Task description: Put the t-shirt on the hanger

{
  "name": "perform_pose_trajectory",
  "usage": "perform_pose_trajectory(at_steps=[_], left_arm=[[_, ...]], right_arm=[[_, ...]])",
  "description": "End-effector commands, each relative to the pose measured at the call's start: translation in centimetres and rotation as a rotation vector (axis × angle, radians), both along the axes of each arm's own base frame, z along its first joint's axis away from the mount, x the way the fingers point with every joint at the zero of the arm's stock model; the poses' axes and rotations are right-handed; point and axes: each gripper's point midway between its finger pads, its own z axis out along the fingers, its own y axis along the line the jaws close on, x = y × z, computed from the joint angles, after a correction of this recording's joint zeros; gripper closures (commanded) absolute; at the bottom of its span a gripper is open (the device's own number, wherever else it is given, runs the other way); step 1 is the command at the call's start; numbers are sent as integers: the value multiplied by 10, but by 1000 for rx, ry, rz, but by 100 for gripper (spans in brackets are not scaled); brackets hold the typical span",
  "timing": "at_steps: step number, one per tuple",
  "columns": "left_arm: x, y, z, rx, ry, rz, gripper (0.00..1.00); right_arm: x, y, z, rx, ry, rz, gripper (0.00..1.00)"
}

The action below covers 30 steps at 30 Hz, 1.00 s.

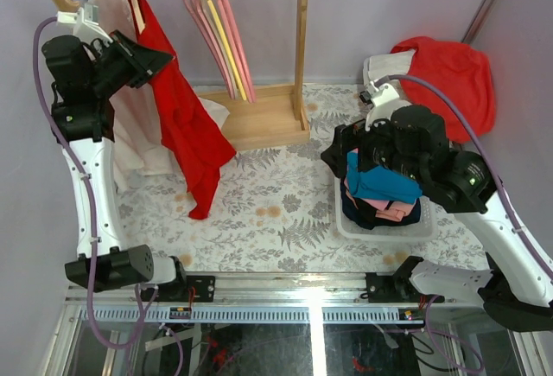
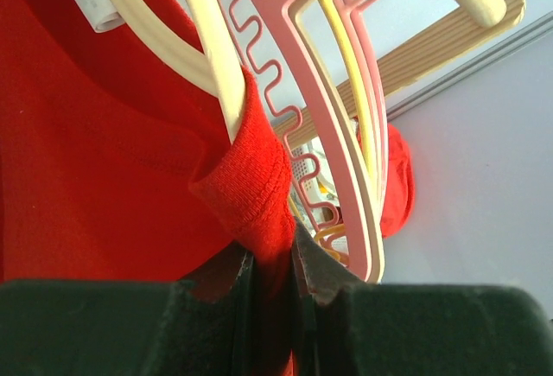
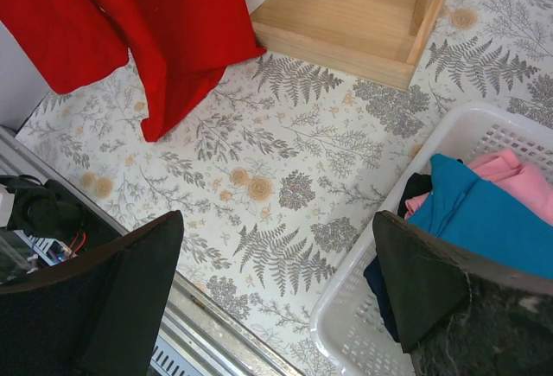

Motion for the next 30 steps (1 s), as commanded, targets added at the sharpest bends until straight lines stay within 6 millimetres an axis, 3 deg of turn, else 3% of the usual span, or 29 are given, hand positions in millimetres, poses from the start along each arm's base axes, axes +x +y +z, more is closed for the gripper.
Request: perform_pose_trajectory(at_steps=[1, 6, 17, 26, 28, 30], left_arm=[[-6, 2, 37, -11, -146, -71, 100], [3, 15, 35, -35, -116, -47, 100], [16, 49, 12, -101, -19, -24, 100], [18, 56, -7, -81, 49, -7, 100], [16, 60, -14, -65, 77, 29, 96], [13, 65, -19, -51, 94, 70, 81]], right_arm=[[3, -6, 12, 16, -62, -16, 2], [2, -7, 10, 18, -59, -15, 2], [0, -4, 9, 28, -47, -5, 1], [3, 2, 3, 30, -36, 7, 1], [4, 3, 3, 29, -35, 7, 2], [4, 3, 3, 29, -34, 8, 2]])
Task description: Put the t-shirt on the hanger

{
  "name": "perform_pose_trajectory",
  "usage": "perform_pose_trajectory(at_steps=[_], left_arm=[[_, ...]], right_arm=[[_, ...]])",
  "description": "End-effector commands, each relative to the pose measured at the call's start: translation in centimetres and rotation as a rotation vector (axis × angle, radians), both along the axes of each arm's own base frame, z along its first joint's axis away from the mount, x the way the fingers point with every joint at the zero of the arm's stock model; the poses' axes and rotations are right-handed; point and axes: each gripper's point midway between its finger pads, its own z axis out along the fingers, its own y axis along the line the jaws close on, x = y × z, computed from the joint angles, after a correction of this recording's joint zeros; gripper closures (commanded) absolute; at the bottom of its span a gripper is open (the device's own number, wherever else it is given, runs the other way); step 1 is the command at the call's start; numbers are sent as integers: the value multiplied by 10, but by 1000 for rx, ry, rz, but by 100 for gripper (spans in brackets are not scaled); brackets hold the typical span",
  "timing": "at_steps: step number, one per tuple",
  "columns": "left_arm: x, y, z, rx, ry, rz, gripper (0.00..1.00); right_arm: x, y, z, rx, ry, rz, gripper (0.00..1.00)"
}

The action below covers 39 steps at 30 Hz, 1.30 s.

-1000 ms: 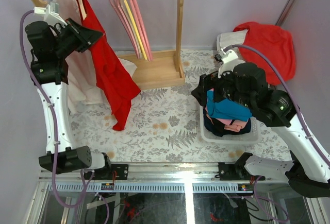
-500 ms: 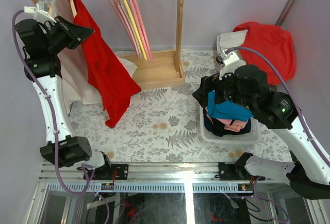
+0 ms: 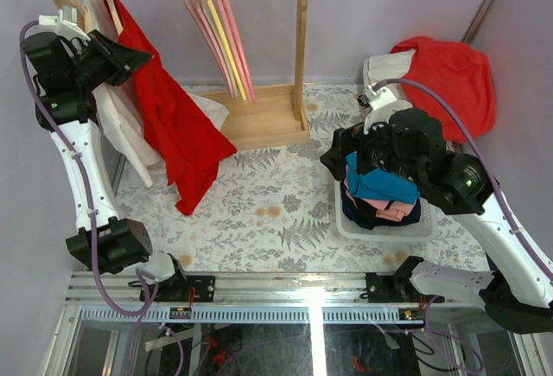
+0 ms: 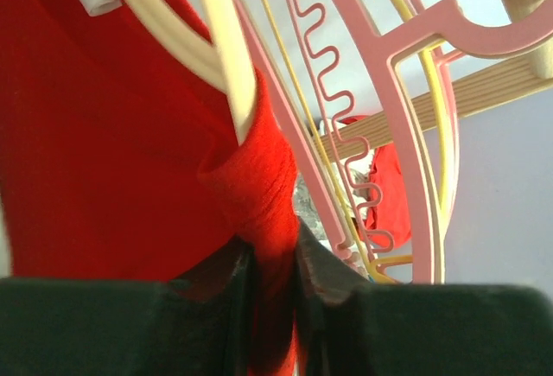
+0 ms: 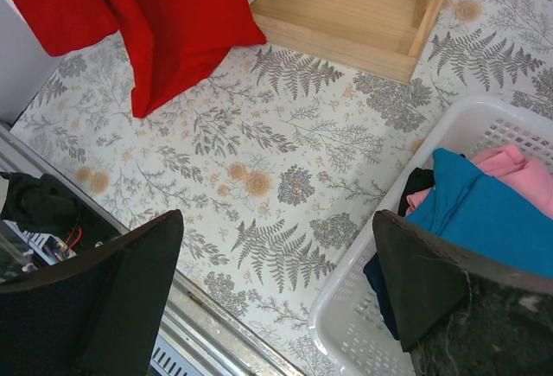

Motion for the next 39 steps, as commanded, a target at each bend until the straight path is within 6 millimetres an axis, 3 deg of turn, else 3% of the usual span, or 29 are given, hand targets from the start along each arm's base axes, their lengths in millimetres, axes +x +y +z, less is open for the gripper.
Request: perform_pose_trajectory(at_steps=[1, 4, 8, 18, 24, 28, 31, 39], left_arm=[[-17, 4, 1, 28, 34, 57, 73], [-22, 10, 0, 37, 48, 99, 60], [-36, 15, 9, 67, 46, 180, 53], [-108, 22, 64, 139, -60, 458, 47], [-140, -16, 73, 107, -111, 336, 47], [-160, -40, 60, 91, -106, 245, 47], [-168, -46, 42, 80, -81, 236, 47], [-163, -49, -21, 85, 56, 211, 49]], right_arm=[[6, 3, 10, 28, -36, 2, 2], [5, 3, 10, 26, -36, 3, 1], [5, 2, 8, 22, -34, 4, 1], [3, 1, 5, 2, -24, 12, 1], [2, -1, 3, -1, -21, 10, 0], [-2, -3, -7, -5, -7, 9, 0], [-4, -3, -16, -6, 9, 14, 0], [-9, -1, -40, -11, 52, 29, 0]])
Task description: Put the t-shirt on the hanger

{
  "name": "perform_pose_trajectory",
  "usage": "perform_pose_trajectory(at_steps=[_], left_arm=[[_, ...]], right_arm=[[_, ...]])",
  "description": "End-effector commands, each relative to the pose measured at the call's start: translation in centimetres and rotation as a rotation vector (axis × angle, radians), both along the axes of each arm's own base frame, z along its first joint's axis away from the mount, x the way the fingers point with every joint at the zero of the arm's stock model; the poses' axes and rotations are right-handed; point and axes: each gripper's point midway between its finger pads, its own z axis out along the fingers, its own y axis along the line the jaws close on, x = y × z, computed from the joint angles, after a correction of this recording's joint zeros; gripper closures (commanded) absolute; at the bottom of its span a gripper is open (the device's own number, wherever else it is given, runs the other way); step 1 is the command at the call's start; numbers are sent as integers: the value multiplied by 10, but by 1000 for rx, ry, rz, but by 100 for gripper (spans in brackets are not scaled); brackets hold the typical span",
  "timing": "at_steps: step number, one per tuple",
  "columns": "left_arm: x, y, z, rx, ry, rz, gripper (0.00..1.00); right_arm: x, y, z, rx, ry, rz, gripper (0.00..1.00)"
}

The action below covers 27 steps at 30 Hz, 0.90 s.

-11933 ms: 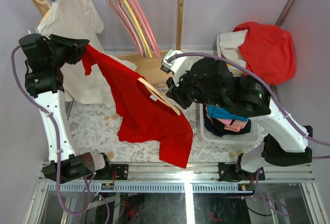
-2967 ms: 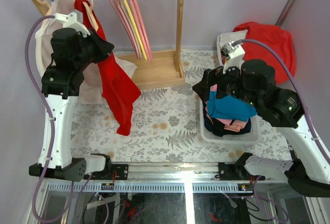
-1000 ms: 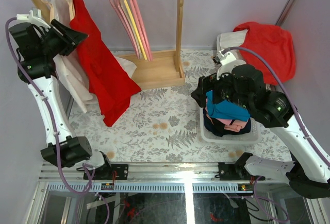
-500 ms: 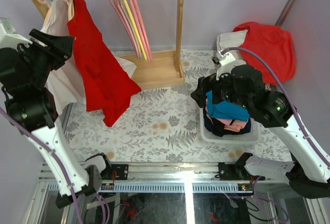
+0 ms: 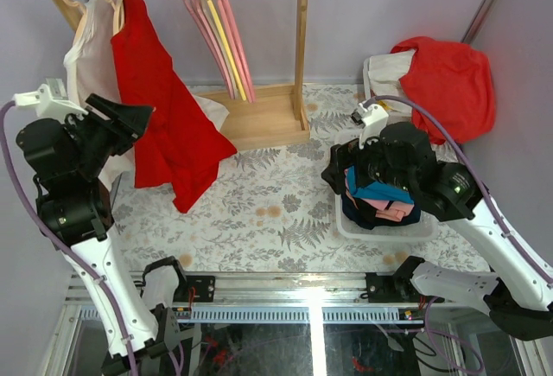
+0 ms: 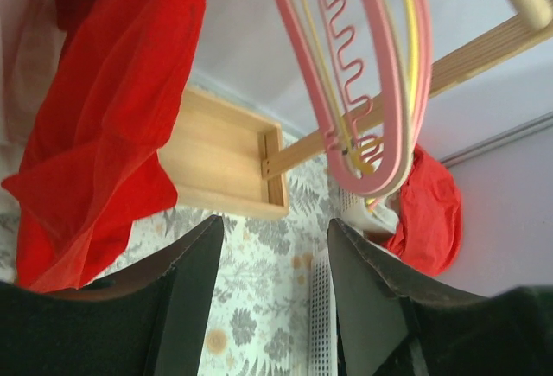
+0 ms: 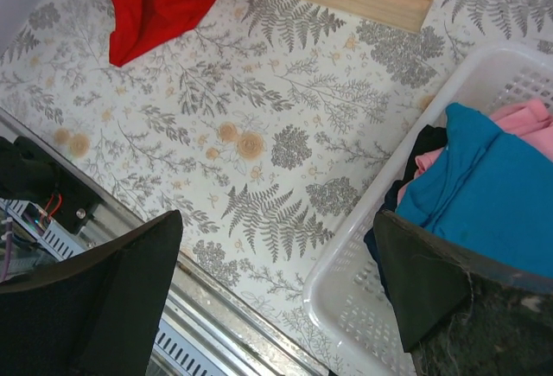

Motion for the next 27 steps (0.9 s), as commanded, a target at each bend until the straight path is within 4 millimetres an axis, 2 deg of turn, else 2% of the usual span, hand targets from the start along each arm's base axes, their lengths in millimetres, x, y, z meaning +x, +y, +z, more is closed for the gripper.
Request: perform_pose_trajectory(at_steps=[1, 3, 5, 8, 10, 16, 20, 23, 27], left_arm=[[4, -11, -43, -30, 121, -73, 49], [10, -11, -63, -17, 175, -76, 51], [8, -23, -75, 0, 200, -104, 52], [-13, -47, -84, -10, 194, -161, 52], [-27, -56, -94, -22, 203, -195, 52], [-36, -53, -170, -1, 357, -197, 51], [-34, -54, -218, -15, 437, -200, 52], [-27, -58, -244, -3, 482, -184, 52], [-12, -92, -276, 73, 551, -192, 53]], right_arm=[[1, 4, 1, 39, -16, 8, 0], [2, 5, -5, 35, -3, 8, 0], [1, 6, -8, 38, 6, 8, 0], [0, 7, -15, 34, 23, 11, 0], [0, 7, -20, 27, 32, 9, 0], [2, 13, -35, 22, 71, 14, 0], [2, 16, -40, 27, 84, 17, 0], [3, 18, -43, 22, 91, 17, 0], [5, 20, -44, 21, 96, 20, 0]])
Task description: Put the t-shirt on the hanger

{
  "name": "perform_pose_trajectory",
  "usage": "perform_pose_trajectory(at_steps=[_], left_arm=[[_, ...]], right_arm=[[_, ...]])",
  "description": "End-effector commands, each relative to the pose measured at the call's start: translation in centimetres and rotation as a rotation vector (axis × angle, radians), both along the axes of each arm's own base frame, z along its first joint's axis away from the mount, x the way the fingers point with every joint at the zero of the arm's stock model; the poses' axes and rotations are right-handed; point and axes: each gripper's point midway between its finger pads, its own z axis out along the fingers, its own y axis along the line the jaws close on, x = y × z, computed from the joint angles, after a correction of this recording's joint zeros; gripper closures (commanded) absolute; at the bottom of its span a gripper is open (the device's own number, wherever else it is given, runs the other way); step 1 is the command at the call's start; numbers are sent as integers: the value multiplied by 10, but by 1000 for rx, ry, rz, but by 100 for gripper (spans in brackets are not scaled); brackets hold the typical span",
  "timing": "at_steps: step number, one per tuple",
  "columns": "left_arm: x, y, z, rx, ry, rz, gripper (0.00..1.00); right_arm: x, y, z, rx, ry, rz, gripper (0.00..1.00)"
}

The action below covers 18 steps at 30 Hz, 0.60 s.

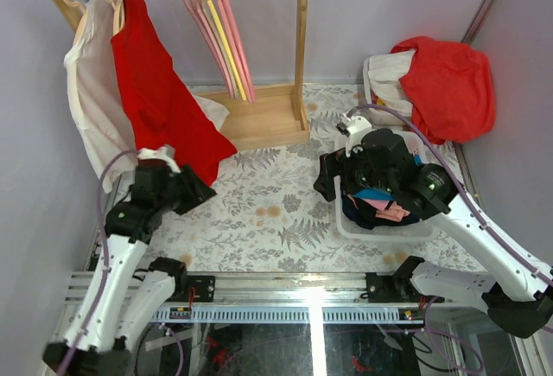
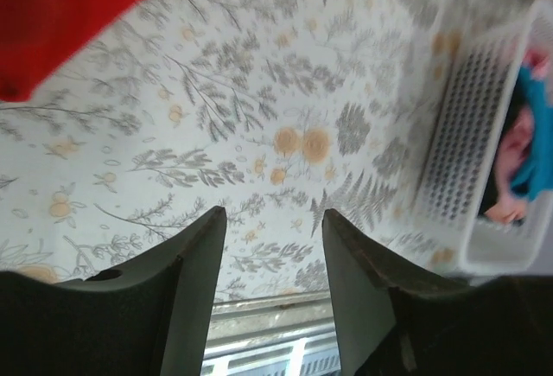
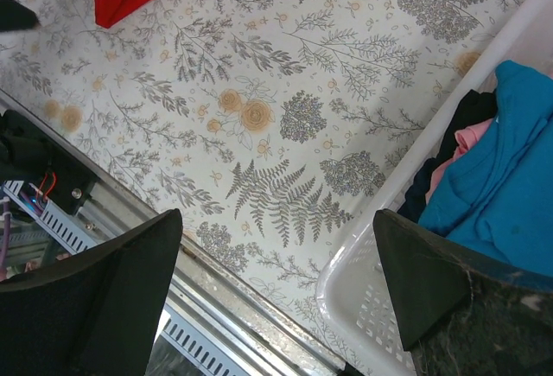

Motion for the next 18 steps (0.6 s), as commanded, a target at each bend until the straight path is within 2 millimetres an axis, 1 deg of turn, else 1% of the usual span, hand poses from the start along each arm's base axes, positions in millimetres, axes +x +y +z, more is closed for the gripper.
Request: perform_pose_trajectory(at_steps=[1, 3, 5, 7, 9, 11, 13, 14, 15, 17, 18], left_arm=[[31, -30, -9, 107, -52, 28, 52], [37, -52, -13, 154, -54, 17, 52], [43, -67, -18, 184, -57, 33, 52], [53, -73, -27, 184, -68, 63, 52], [67, -73, -36, 204, -85, 111, 53], [85, -65, -43, 284, -92, 185, 53], [103, -53, -42, 375, -114, 260, 52], [113, -43, -39, 426, -129, 320, 53], [123, -37, -38, 448, -132, 350, 53], [145, -25, -47, 474, -105, 376, 53], [156, -16, -55, 481, -80, 395, 53]], right_arm=[[6, 8, 11, 46, -26, 2, 0], [7, 5, 11, 39, -33, -4, 0], [6, 2, 11, 31, -39, -10, 0], [5, -1, 12, 29, -43, -12, 0], [3, -3, 13, 30, -49, -13, 0], [2, -5, 13, 29, -50, -15, 0], [1, -6, 11, 28, -48, -11, 0], [0, -7, 10, 27, -46, -12, 0], [-1, -7, 8, 28, -45, -13, 0], [-2, -10, 8, 27, -49, -14, 1], [-2, -11, 8, 23, -52, -17, 1]])
